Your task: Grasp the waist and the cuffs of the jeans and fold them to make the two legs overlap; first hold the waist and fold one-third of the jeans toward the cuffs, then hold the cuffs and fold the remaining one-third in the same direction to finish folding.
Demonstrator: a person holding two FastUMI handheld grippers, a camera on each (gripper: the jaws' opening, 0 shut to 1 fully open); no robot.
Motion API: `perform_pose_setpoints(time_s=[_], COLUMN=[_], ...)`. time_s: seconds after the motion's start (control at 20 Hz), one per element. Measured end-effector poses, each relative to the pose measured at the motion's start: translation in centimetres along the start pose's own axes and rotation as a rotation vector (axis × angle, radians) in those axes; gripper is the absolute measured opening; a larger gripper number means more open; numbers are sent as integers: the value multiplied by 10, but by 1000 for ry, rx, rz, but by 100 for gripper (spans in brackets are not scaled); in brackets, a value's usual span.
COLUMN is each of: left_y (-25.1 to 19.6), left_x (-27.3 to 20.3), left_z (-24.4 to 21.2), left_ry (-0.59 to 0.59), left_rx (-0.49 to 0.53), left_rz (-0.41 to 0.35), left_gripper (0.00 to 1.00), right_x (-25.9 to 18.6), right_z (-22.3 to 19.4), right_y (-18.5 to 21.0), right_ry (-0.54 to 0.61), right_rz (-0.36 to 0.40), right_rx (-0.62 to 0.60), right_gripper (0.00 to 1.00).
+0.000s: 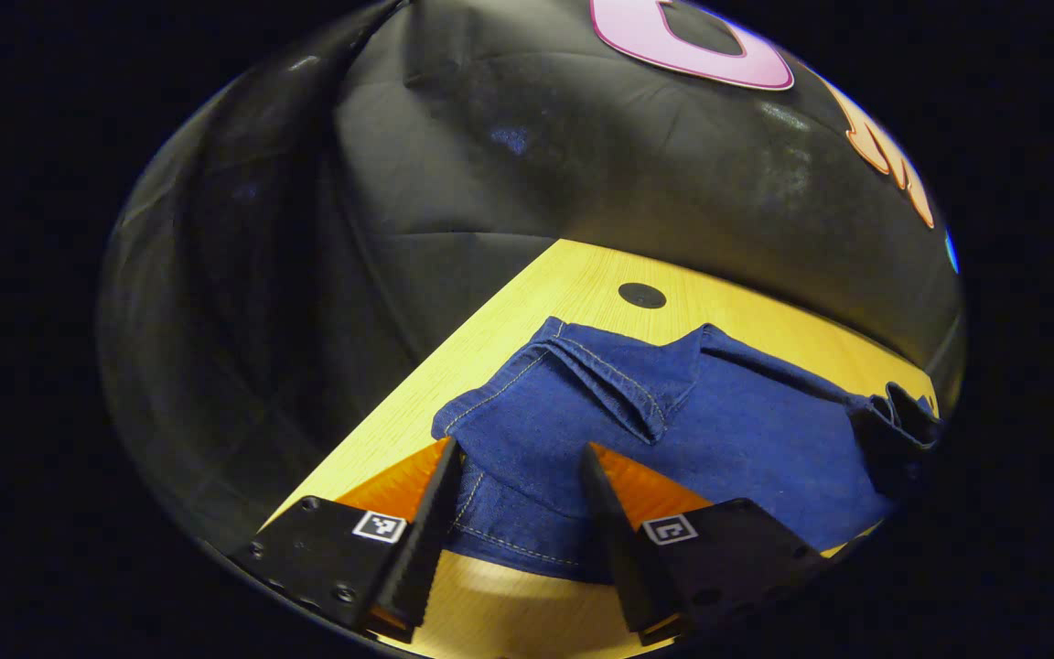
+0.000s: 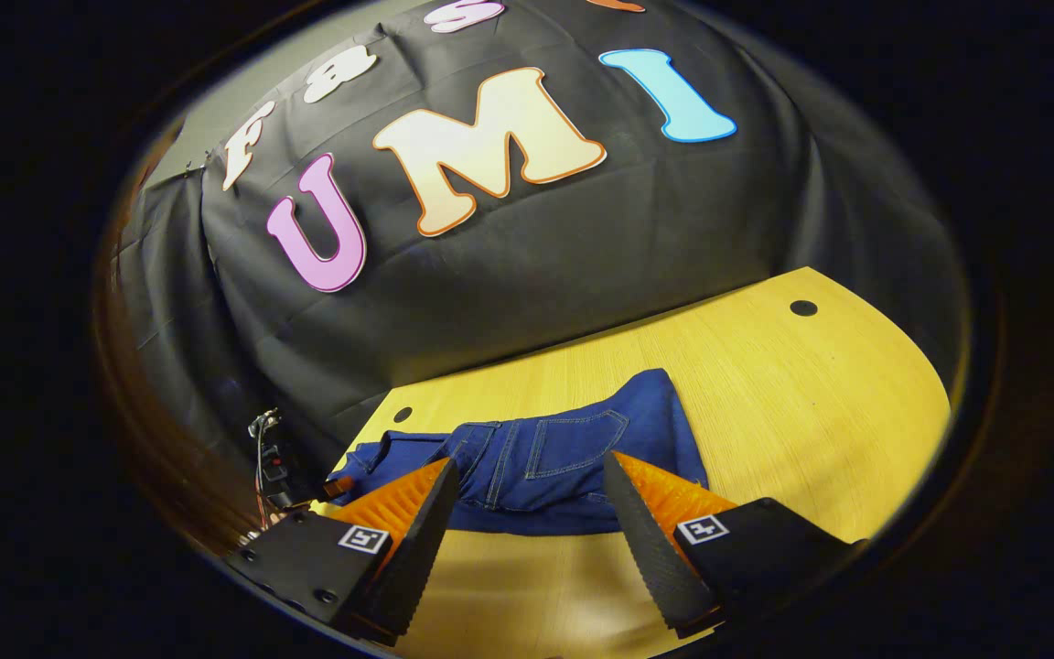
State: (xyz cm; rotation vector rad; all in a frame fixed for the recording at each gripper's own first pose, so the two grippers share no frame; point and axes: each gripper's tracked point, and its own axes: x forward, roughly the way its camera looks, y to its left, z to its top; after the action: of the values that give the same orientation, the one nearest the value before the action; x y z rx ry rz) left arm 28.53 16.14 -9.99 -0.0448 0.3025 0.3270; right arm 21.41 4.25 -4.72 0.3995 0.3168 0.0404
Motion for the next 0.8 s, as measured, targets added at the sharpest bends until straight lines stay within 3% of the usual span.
perform_pose_setpoints(time_s=[0.05,0.15,0.25,0.35,0.6,0.8], left_y=[-3,-18,-22,-23,-31,-73], left_x=[-1,-2,1,-1,-14,-56], left_z=[1,3,7,7,23,55], left_ry=[0,-15,-34,-40,-34,-94], left_rx=[-2,-77,-130,-171,-208,-269], left_rz=[-15,-90,-96,-121,-197,-343], left_gripper=[70,37,5,0,0,0], right_x=[0,-3,-7,-9,-17,-25], right_z=[2,6,8,9,4,-1], right_y=[1,0,-5,-6,-12,-18], right_ry=[-4,-16,-20,-14,3,20], right_rz=[0,1,-8,-17,-12,0], right_rx=[4,11,6,0,-3,4], right_gripper=[98,98,98,98,98,98])
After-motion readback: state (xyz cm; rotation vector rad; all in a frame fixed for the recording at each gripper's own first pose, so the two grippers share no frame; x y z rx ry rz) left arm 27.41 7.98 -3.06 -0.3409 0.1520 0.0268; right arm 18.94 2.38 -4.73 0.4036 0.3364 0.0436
